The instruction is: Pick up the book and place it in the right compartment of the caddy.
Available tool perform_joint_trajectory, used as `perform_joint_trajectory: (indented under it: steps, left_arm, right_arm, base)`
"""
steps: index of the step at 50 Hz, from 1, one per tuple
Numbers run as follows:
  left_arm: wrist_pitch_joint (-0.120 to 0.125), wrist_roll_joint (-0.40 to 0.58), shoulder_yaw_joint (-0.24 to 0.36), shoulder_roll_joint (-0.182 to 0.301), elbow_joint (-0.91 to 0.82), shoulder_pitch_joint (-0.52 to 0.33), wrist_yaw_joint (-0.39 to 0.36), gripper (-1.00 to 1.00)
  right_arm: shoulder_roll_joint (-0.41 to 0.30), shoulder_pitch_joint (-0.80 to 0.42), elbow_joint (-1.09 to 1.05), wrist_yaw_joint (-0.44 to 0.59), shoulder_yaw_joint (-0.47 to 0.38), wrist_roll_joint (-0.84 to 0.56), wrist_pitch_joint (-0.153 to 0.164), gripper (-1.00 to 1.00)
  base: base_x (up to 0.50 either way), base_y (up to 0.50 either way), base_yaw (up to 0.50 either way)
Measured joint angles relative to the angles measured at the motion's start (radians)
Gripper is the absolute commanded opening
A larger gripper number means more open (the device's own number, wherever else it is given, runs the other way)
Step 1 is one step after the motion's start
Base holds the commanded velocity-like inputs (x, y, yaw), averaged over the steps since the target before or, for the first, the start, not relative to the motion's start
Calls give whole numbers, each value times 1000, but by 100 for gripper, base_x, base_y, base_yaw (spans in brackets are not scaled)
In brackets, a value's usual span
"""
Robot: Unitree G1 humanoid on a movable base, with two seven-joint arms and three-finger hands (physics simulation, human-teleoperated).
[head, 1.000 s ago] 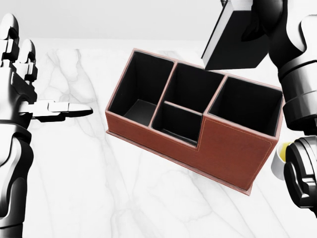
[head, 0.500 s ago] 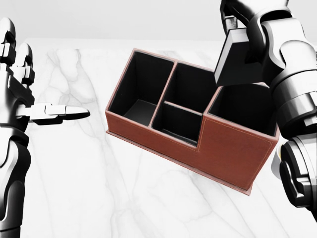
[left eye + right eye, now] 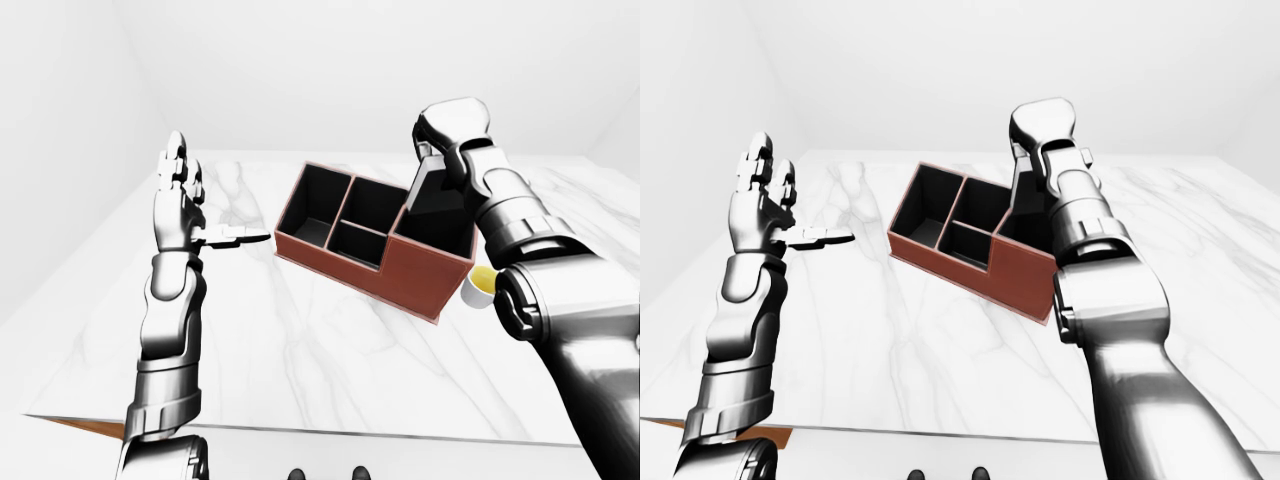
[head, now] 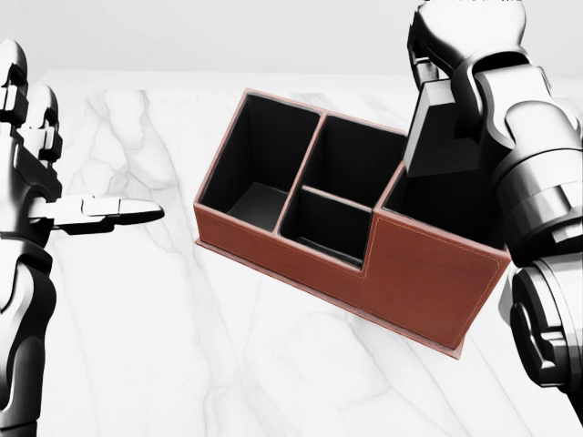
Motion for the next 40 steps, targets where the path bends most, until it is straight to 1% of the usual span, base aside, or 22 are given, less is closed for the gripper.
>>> perform_joint_trajectory:
  steps: [25, 40]
  left_arm:
    - [0, -3, 8, 8, 12, 4, -6, 100]
    - [0, -7, 14, 15, 14, 10, -11, 100]
  right_arm:
    - [15, 27, 22, -41, -16, -67, 1, -100]
    - [19, 42, 28, -52, -29, -90, 24, -100]
  base:
    - [0, 0, 0]
    - [0, 0, 0]
